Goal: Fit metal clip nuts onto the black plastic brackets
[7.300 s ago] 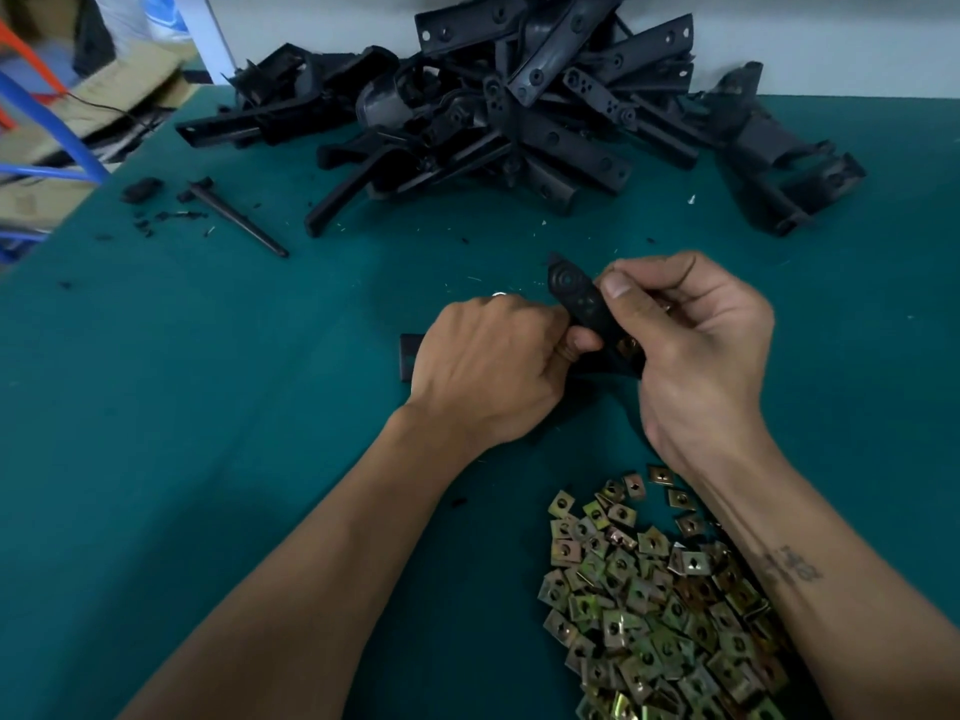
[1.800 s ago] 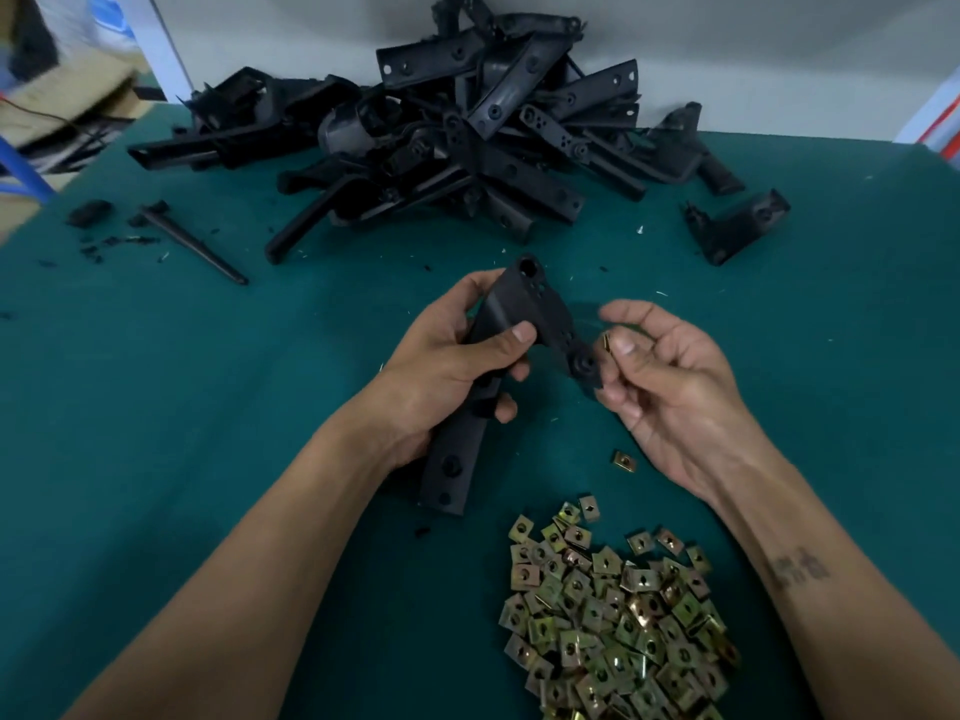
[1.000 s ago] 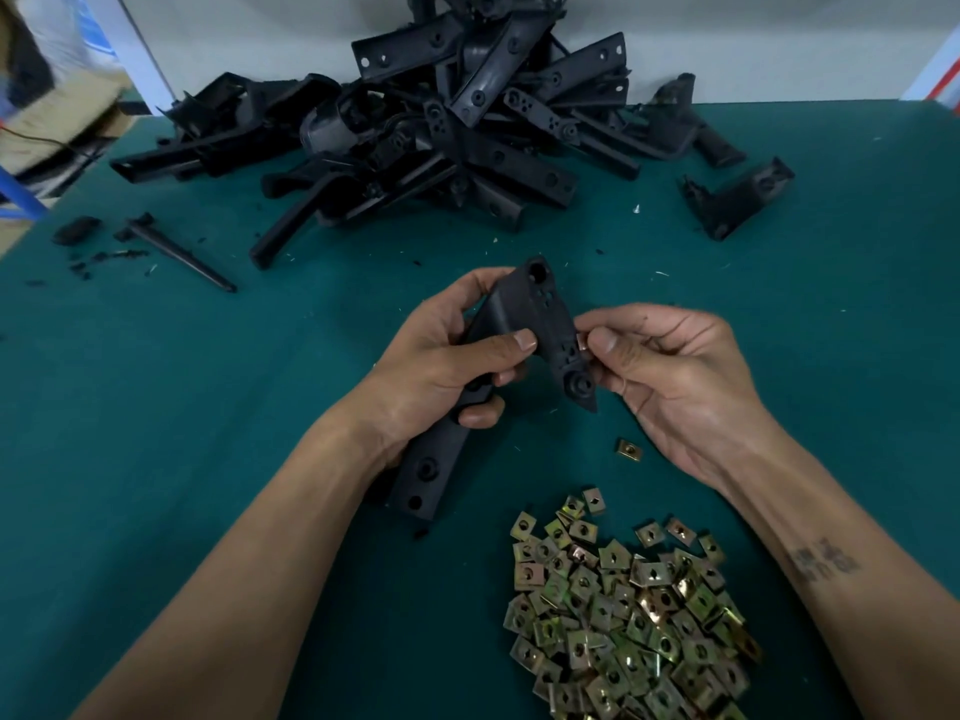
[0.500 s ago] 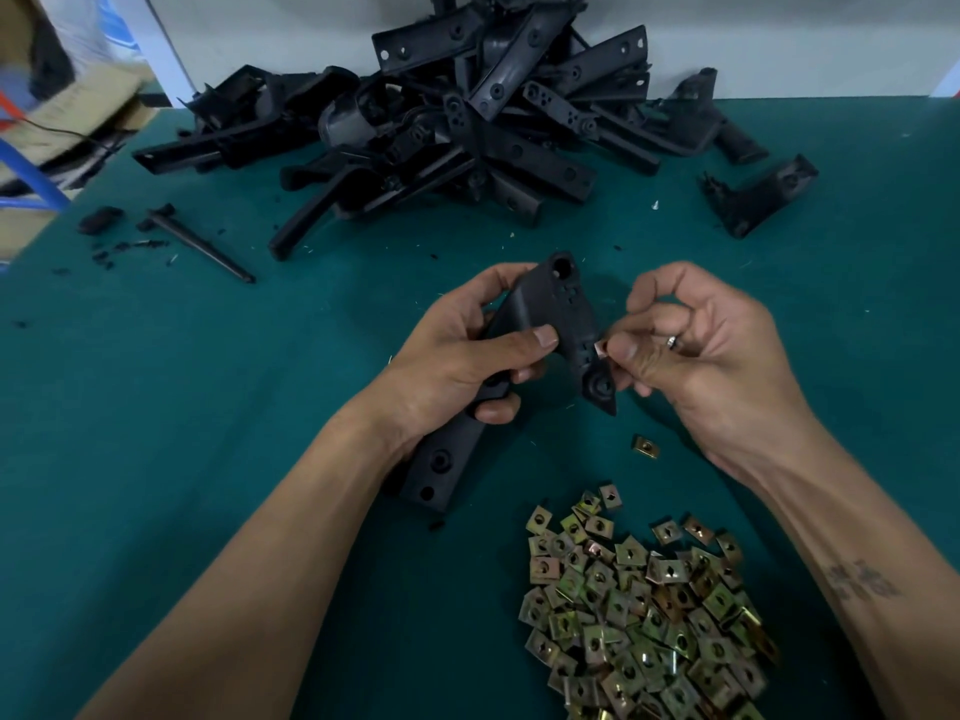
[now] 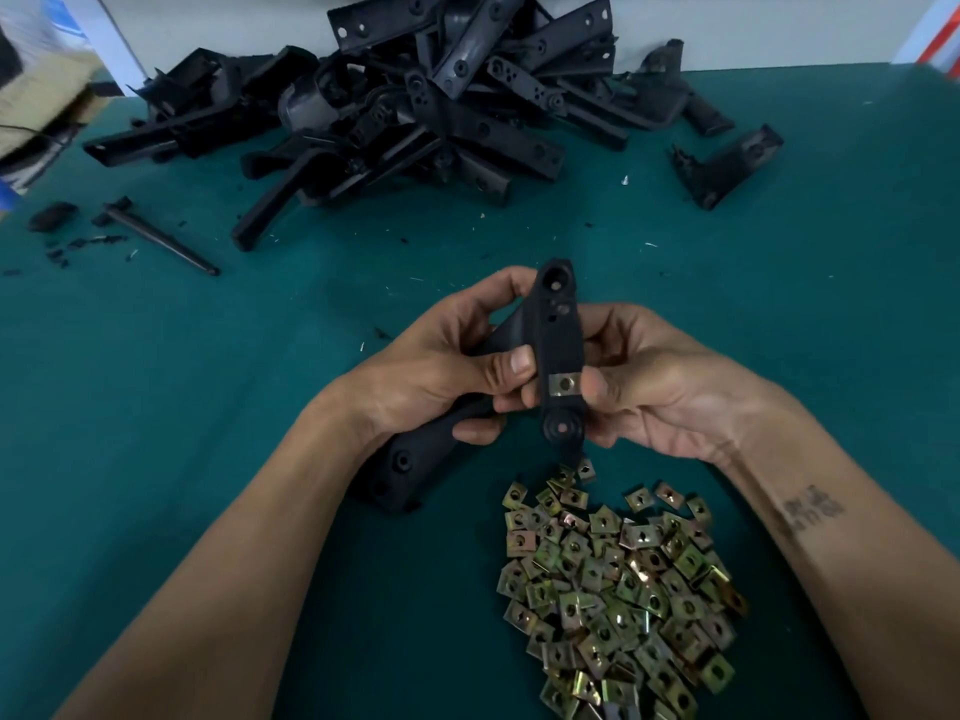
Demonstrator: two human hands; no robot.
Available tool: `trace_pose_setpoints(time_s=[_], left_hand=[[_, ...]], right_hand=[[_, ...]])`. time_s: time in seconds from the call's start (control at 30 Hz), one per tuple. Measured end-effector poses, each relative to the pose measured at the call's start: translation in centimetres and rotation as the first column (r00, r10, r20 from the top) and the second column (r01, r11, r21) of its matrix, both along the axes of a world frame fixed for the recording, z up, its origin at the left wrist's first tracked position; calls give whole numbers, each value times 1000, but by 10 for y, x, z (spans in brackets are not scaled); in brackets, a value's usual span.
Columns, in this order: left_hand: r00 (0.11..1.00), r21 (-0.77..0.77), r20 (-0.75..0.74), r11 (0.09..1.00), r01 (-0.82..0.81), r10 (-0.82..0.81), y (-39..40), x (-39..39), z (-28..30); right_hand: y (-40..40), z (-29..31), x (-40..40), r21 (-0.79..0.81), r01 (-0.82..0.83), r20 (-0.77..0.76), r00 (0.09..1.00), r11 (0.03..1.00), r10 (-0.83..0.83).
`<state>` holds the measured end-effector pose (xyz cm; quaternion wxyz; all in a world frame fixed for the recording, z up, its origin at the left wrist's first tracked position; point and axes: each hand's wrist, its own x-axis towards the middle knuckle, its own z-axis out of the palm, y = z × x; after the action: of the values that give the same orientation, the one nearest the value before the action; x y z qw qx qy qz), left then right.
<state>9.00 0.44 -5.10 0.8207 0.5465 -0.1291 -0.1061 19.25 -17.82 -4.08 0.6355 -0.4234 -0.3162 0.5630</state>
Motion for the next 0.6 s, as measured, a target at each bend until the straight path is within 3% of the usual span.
trace_pose_setpoints(time_s=[0.13, 0.23, 0.27, 0.33, 0.4, 0.5, 0.6], left_hand=[[1000, 0, 3, 1000, -18, 18, 0, 0, 1], [994, 28, -18, 994, -105, 105, 3, -1, 3], [993, 10, -30, 993, -116, 116, 4, -2, 3], [990, -17, -56, 992, -127, 126, 4, -3, 3], [986, 6, -70, 989, -149, 149, 3, -3, 2], [977, 24, -79, 980, -197, 199, 1, -2, 2], [974, 14, -89, 978, -206, 206, 2, -2, 2]], right_hand=[[-8, 10, 11, -62, 159, 184, 972, 985, -145], [-23, 22, 21, -26, 338, 432, 852, 941, -295], [-28, 25, 22, -55, 368, 570, 775, 928, -274], [-36, 25, 18, -206, 378, 814, 579, 903, -56], [-40, 21, 12, -329, 395, 886, 444, 858, 135], [-40, 16, 5, -330, 416, 915, 363, 847, 177], [-39, 14, 7, -262, 437, 936, 333, 860, 116]])
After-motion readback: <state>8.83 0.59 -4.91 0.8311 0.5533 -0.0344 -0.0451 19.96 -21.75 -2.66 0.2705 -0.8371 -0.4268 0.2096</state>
